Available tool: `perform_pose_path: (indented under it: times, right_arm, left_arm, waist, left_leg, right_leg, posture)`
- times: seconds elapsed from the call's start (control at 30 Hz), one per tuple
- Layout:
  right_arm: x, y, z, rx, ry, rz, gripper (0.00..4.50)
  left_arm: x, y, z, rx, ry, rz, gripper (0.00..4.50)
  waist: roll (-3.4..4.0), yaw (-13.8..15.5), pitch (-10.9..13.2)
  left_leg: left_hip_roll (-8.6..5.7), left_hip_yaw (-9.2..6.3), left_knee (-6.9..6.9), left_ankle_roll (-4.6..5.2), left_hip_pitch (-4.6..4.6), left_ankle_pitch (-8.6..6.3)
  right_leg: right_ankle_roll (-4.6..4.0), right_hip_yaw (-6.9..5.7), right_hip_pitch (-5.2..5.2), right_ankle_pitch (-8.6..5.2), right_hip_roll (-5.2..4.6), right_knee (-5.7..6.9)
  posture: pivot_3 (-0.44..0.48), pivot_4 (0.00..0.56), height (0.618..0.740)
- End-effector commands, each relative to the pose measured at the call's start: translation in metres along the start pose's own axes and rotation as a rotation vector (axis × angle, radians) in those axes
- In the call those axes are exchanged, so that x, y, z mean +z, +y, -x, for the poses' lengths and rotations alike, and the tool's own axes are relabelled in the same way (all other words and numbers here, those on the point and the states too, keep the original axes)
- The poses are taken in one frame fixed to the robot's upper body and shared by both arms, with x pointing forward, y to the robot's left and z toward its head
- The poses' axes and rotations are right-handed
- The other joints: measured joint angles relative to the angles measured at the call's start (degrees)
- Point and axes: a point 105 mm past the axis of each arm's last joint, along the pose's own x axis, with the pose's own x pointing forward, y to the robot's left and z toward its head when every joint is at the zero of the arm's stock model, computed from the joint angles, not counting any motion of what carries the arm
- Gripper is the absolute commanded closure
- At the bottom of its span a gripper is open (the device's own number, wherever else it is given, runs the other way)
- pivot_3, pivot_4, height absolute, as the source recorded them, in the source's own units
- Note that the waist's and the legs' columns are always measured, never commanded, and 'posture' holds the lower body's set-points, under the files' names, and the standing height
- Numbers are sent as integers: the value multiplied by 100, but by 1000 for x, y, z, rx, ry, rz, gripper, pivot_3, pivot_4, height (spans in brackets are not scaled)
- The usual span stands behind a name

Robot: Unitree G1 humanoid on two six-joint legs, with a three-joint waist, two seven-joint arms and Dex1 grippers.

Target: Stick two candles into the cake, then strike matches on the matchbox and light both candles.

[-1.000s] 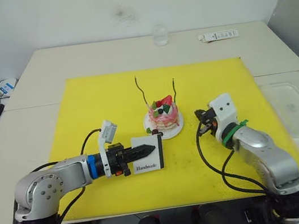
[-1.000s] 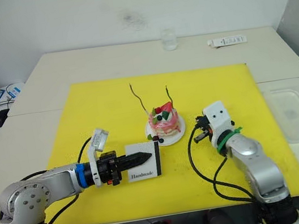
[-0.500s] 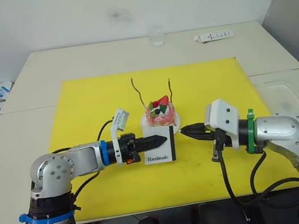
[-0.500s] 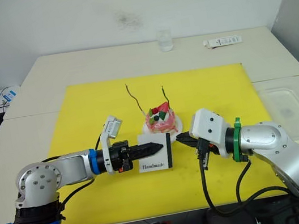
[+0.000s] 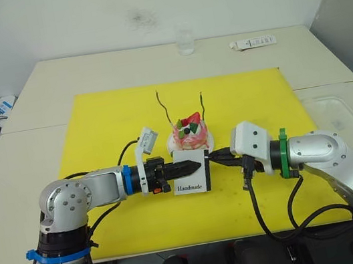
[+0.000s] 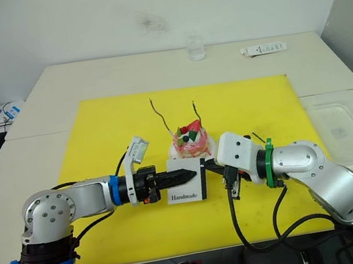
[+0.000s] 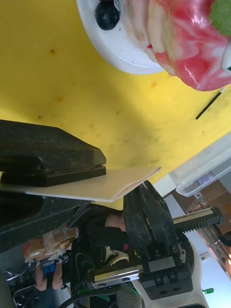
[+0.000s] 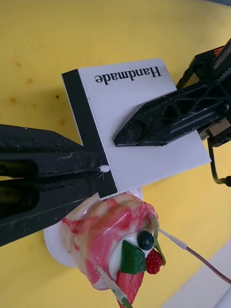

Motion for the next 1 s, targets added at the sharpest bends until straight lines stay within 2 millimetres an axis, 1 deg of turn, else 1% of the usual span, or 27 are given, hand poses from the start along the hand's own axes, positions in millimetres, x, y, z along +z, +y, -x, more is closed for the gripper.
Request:
perform_pose_path:
  times: [0.03,0.23,0.57,0.7,0.8,1.0]
  right_arm:
    - [10,-7,5,-35,-28,49,4483]
    - [6,-13,6,-55,-17,59,4483]
    - [5,-13,0,-44,-18,83,4483]
    - [6,-14,2,-41,-18,95,4483]
    - [7,-15,6,-40,-15,104,4483]
    - [8,-14,8,-29,-11,117,4483]
  left_arm:
    - [6,-4,2,-1,-16,-43,4500]
    - [6,-4,2,0,-14,-51,4500]
    - [5,-10,1,-14,-11,-71,4500]
    - [5,-7,3,4,-17,-71,4500]
    - [6,-1,4,37,-24,-70,4500]
    - [9,4,1,66,-43,-76,4500]
  waist:
    - [0,0,0]
    - [0,0,0]
    - [0,0,0]
    - [0,0,0]
    - [0,0,0]
    - [0,1,0]
  left_leg:
    - [0,0,0,0,0,0]
    - [0,1,1,0,0,0]
    - [0,1,1,0,0,0]
    - [1,0,2,0,0,0]
    - [0,1,2,0,0,0]
    - [0,1,2,0,-1,0]
  right_leg:
    - [1,0,0,0,0,0]
    - [0,1,0,0,0,0]
    - [-1,1,0,1,0,0]
    - [-1,1,0,1,0,0]
    - [-1,1,0,1,0,0]
    - [-2,1,0,1,0,0]
  posture:
    - [0,150,740]
    - [0,150,740]
    - [0,150,740]
    - [0,150,740]
    - [0,150,740]
    - [0,150,740]
